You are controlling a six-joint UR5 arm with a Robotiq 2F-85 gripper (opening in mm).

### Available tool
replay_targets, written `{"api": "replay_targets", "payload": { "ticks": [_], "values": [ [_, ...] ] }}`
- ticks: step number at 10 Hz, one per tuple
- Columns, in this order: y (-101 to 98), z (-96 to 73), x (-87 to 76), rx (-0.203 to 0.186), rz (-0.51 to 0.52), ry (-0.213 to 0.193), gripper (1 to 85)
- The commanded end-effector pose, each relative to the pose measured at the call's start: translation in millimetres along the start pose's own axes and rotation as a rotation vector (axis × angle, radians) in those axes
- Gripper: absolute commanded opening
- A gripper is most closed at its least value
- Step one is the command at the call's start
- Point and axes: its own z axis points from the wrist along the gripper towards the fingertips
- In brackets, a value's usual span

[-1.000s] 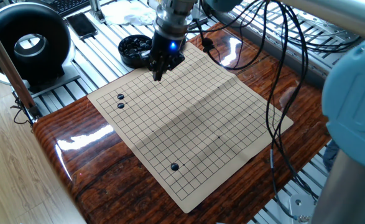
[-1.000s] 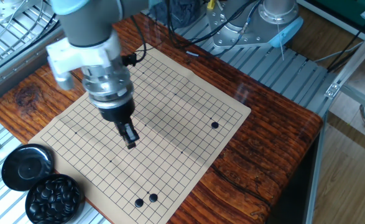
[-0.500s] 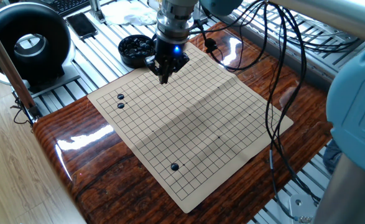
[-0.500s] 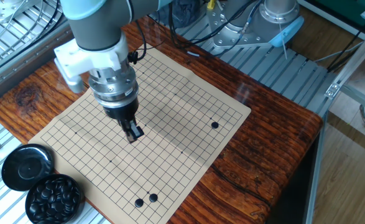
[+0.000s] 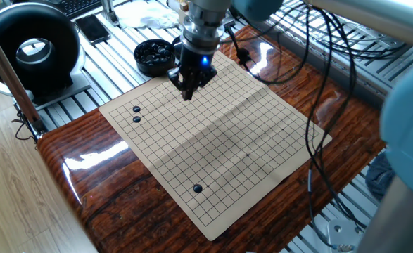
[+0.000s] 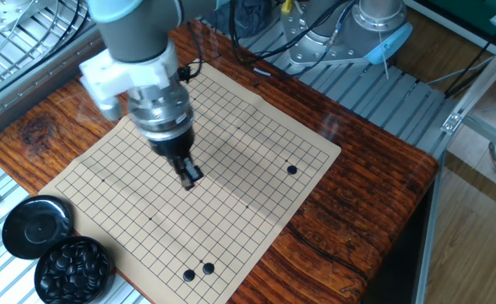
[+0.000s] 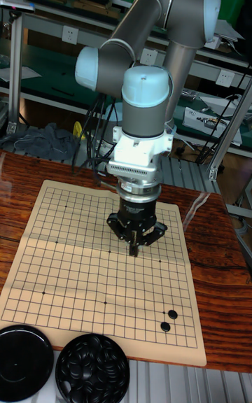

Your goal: Play the first move as black on the 3-4 point in the upper right corner of the Go board

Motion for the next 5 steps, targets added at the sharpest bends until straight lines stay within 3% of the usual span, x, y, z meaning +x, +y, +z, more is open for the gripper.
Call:
{"api": "replay_targets", "payload": {
  "ticks": [1, 3, 5],
  "values": [
    [23.4, -0.5, 35.0, -0.065, 0.051, 0.013, 1.3],
    [33.3, -4.1, 54.5, -0.070, 0.073, 0.019, 1.3],
    [32.9, -2.4, 70.1, -0.041, 0.075, 0.003, 1.3]
  ]
}}
